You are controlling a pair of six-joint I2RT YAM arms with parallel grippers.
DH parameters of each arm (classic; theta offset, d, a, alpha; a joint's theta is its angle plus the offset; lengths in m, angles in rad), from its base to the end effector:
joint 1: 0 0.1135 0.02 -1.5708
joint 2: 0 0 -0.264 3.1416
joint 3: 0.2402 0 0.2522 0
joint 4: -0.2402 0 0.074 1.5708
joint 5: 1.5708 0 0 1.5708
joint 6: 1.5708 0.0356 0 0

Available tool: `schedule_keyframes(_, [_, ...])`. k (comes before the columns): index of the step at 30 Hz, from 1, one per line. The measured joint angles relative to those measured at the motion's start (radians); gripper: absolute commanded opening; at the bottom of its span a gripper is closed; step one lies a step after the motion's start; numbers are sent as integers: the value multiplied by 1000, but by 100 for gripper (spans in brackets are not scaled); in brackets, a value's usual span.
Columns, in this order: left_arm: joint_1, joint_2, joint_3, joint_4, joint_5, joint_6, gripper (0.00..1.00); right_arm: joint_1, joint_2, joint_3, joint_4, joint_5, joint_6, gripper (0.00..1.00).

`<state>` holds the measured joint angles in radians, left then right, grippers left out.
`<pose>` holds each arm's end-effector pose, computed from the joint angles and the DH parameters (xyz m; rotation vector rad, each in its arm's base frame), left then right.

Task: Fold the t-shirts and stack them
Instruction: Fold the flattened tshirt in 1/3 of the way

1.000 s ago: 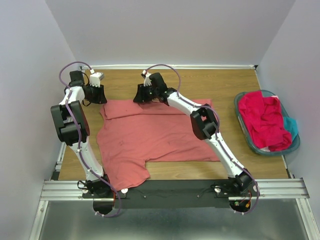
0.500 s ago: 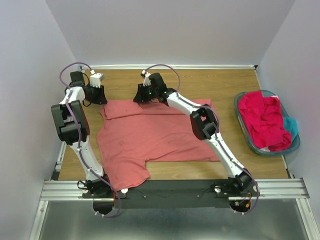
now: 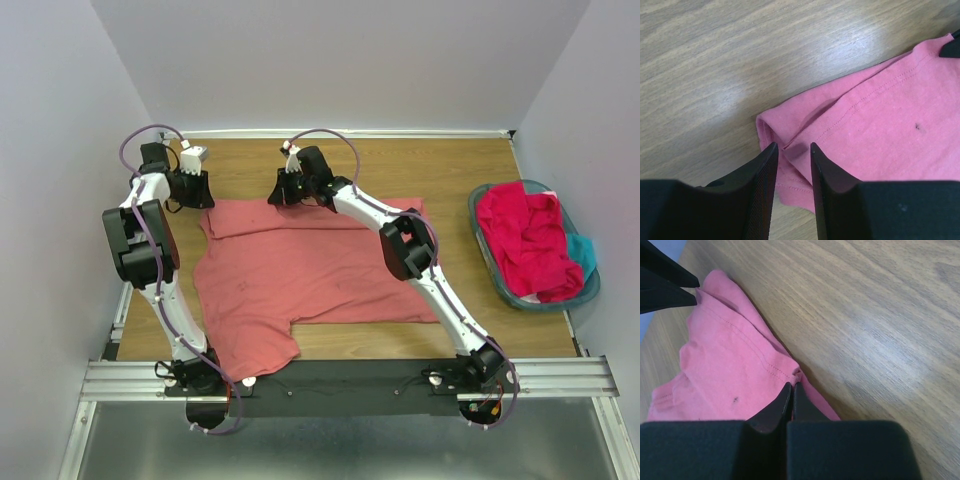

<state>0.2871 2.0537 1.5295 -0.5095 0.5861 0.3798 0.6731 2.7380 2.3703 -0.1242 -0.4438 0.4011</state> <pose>0.4254 0.1051 0.1876 0.3119 2.4010 -0.4706 0.4647 0.3901 0.1350 -0.5886 2.1247 1.0928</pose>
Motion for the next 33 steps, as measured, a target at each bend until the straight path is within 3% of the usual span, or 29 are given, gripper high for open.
schedule_keyframes(12, [0, 29, 13, -1, 2, -3, 28, 0, 0, 0, 1, -22, 0, 1])
schedule_keyframes(19, [1, 30, 13, -1, 3, -4, 0, 0, -2, 0, 2, -37, 0, 0])
schedule_keyframes(33, [1, -39, -32, -2, 9, 43, 0, 0, -98, -101, 6, -69, -16, 1])
